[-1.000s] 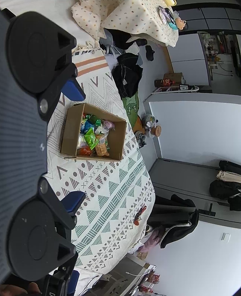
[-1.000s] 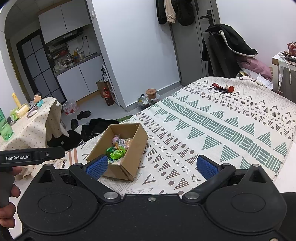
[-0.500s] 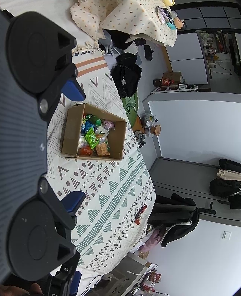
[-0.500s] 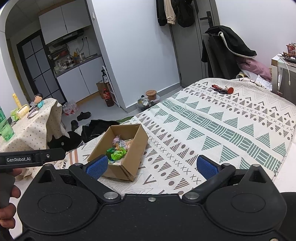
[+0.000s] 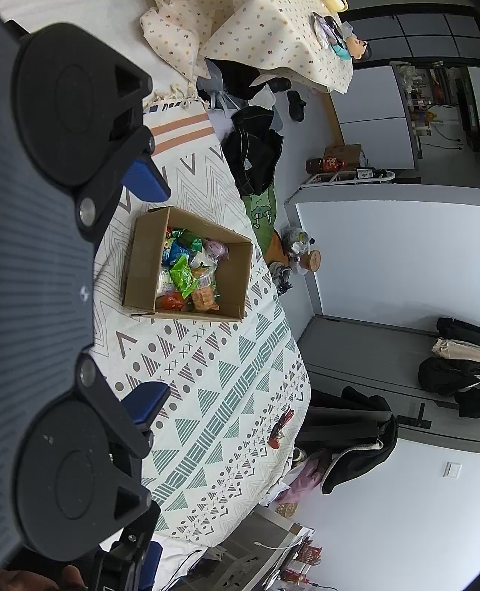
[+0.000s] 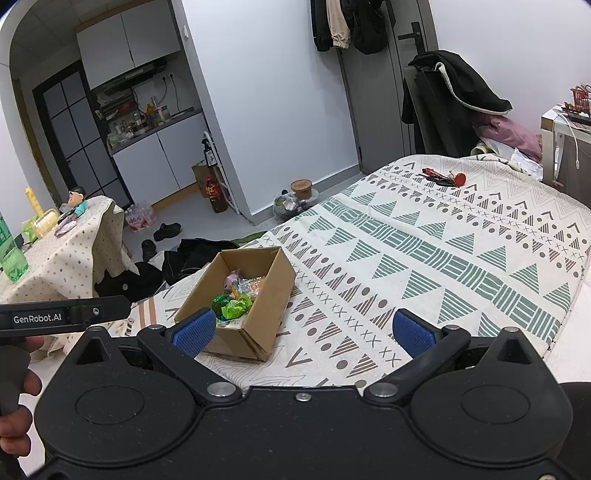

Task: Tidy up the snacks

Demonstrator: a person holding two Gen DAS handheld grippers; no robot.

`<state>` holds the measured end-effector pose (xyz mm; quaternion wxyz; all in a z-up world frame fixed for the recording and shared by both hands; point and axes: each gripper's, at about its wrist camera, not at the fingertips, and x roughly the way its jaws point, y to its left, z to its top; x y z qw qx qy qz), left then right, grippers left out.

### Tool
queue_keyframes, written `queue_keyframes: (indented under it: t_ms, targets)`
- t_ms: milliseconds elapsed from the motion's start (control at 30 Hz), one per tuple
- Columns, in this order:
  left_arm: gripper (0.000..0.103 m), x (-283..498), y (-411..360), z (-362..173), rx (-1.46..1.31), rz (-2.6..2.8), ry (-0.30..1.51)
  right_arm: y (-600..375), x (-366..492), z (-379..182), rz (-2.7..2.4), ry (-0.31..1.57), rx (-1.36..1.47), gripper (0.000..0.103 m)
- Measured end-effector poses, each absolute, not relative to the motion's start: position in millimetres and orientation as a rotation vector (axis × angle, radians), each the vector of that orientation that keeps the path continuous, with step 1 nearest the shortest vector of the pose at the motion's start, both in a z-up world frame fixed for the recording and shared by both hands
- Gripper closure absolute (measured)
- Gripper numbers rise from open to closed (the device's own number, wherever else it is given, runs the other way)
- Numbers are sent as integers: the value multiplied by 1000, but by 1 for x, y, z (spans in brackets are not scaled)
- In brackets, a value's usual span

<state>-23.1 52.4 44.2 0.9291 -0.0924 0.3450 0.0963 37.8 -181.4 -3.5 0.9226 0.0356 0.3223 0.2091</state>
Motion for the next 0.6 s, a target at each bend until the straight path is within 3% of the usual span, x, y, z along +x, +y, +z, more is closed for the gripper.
queue_keyframes:
  t_ms: [600]
  targets:
    - [0,-24,53,40,-189,194,713,-182,35,-2,424,660,74,0]
